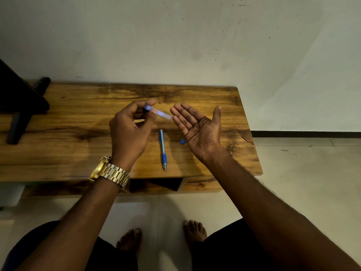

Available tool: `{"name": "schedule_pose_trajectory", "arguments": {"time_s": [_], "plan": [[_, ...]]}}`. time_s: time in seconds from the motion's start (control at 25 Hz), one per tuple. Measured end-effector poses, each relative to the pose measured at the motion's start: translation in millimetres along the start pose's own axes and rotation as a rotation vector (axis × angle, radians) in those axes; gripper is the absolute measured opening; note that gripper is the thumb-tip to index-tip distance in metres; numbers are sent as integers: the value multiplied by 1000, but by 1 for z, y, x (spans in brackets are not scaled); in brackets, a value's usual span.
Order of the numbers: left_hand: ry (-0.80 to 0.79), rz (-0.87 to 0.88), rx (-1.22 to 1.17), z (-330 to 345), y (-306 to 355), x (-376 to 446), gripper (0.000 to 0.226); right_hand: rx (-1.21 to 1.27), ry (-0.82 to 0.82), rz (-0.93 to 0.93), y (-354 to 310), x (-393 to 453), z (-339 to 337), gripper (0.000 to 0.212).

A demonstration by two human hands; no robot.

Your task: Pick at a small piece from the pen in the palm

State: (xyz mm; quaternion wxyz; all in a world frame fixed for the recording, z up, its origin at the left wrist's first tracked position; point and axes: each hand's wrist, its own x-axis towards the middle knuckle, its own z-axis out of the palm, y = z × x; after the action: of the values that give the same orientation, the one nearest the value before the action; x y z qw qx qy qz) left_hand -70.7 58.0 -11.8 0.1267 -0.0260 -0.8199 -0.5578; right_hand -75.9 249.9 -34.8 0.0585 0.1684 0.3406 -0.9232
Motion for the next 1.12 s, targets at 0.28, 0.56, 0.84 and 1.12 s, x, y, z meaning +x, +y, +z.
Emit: {"name": "schedule_pose_trajectory", "arguments": {"time_s": [0.28,0.56,0.84,1.12], "plan": [[85,-322,107,-16,-49,8,22,-89,-13,-51,2,-3,6,103],[29,-239,458,-23,-64,4,14,-169,-4,-94,5,-4,9,96],[-89,95,111,4,-18,-15,15,-338,-26,-159,18,-9,16,83],[-116,155,73,22,-10,-26,27,-418,-109,-125,33,-16,22,89]]}}
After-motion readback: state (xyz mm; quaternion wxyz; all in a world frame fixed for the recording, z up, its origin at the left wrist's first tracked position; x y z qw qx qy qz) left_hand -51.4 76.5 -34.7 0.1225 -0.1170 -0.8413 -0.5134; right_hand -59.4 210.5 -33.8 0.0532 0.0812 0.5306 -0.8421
